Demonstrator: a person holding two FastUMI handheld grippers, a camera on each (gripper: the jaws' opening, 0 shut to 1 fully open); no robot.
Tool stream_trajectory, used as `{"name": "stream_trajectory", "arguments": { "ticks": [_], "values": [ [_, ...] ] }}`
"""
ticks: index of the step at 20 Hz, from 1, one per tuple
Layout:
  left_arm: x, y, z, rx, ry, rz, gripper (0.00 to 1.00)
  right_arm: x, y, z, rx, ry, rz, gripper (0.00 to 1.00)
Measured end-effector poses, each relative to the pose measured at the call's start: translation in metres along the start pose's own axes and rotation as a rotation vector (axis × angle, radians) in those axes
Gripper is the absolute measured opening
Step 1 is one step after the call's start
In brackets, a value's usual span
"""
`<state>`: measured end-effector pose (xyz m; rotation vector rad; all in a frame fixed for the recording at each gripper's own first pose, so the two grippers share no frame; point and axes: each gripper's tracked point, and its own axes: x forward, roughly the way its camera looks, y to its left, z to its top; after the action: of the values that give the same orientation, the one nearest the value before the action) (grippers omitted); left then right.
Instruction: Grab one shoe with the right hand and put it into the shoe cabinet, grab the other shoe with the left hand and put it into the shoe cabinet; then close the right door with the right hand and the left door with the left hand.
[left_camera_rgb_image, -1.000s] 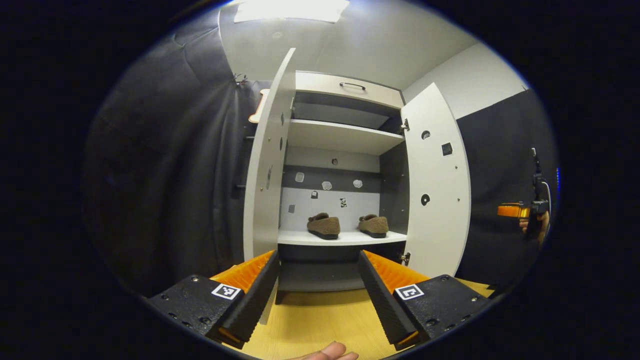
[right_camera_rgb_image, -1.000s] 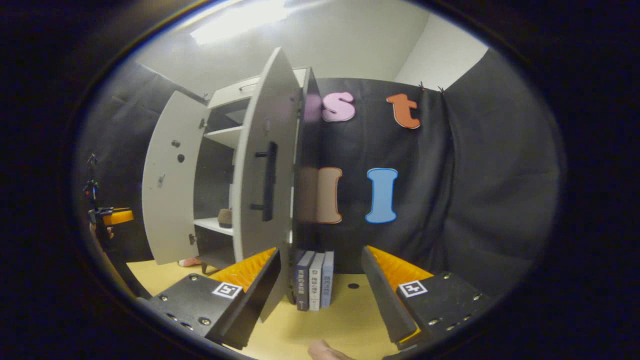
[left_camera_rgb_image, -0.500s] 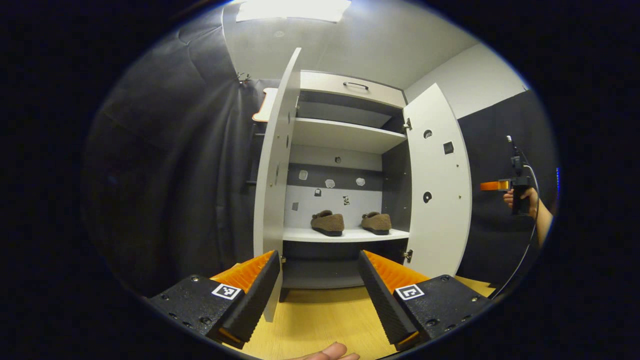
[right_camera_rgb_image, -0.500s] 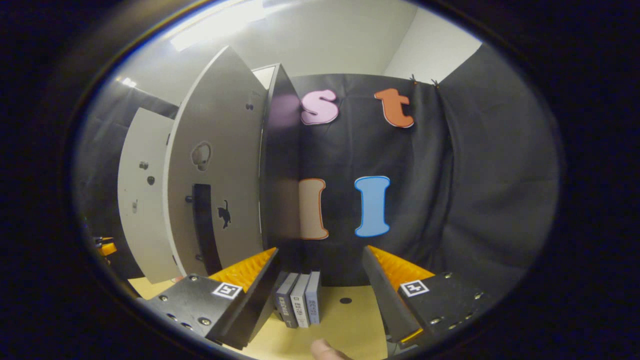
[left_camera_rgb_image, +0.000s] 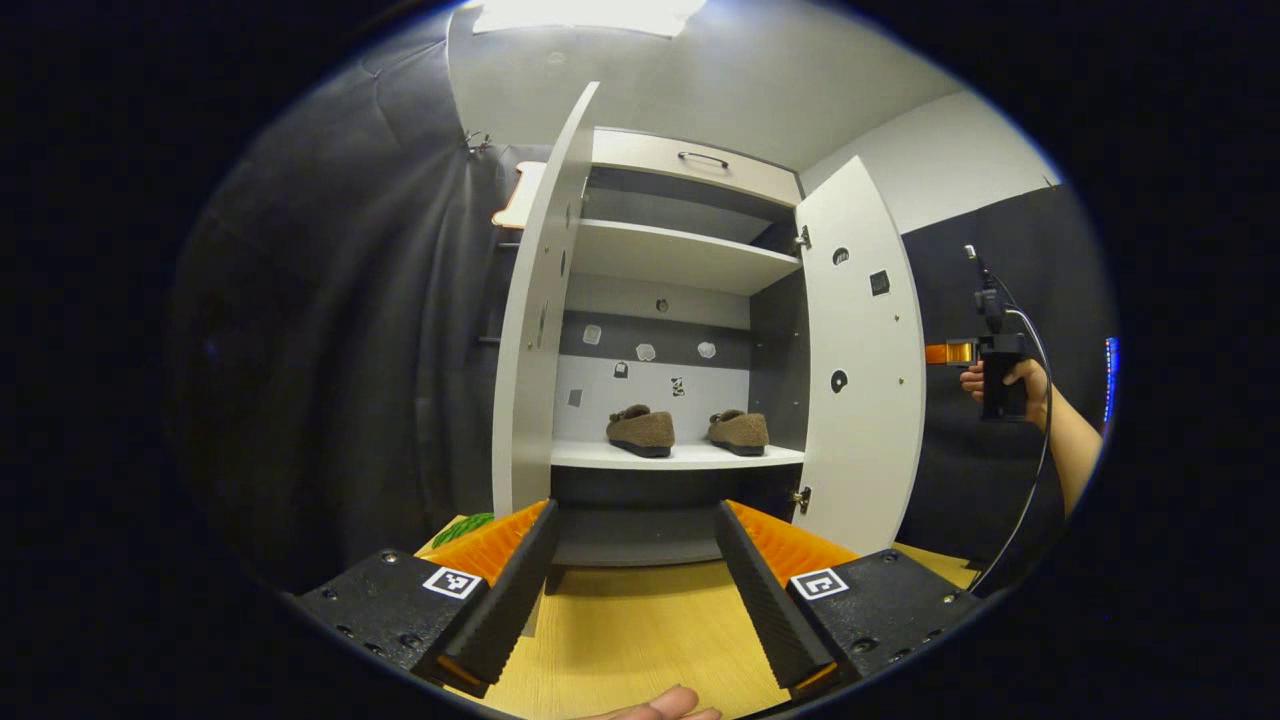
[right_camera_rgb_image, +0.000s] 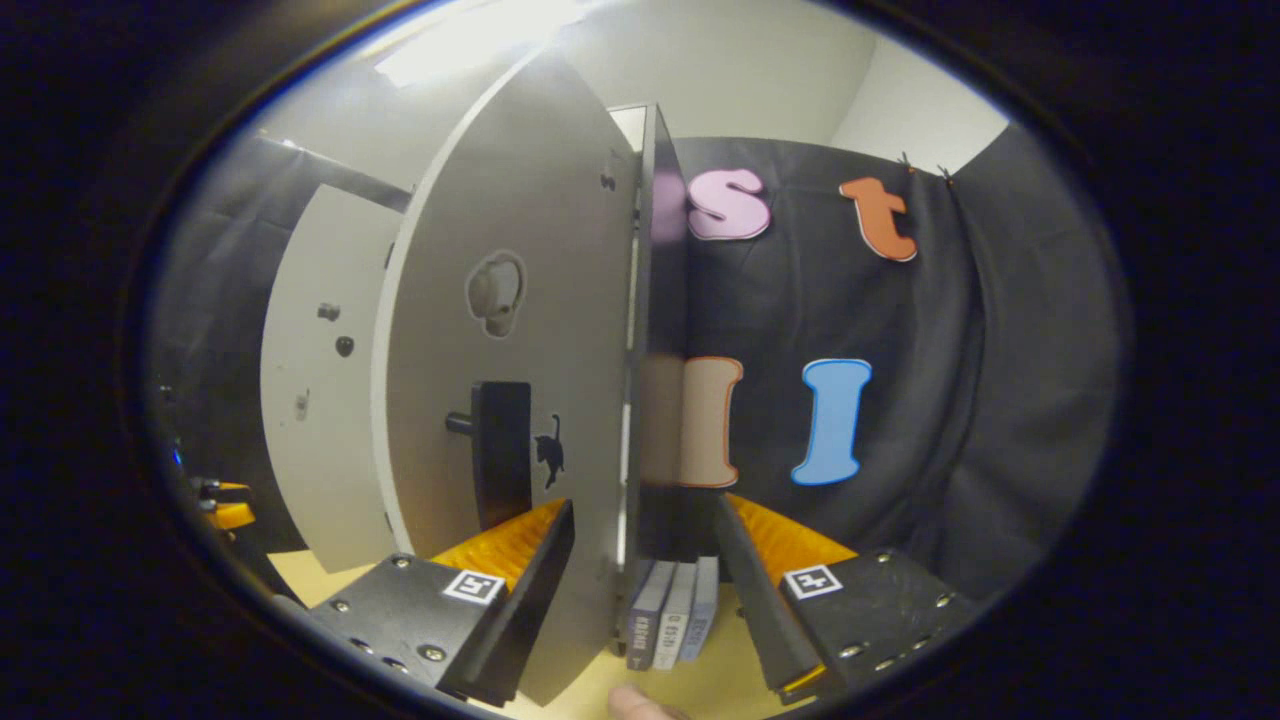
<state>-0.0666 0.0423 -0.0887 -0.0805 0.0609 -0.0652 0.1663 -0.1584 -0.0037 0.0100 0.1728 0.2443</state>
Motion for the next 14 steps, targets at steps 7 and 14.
{"name": "stream_trajectory", "arguments": {
  "ticks": [7,14],
  "values": [
    [0.003,0.004,-0.006,0.002,0.031,-0.004,0.96,0.010,0.030,0.002,-0.003,0.005,-0.043,0.84],
    [0.004,0.007,-0.010,0.006,0.057,0.003,0.96,0.023,0.066,0.000,0.022,-0.008,-0.071,0.86]
  ]
}}
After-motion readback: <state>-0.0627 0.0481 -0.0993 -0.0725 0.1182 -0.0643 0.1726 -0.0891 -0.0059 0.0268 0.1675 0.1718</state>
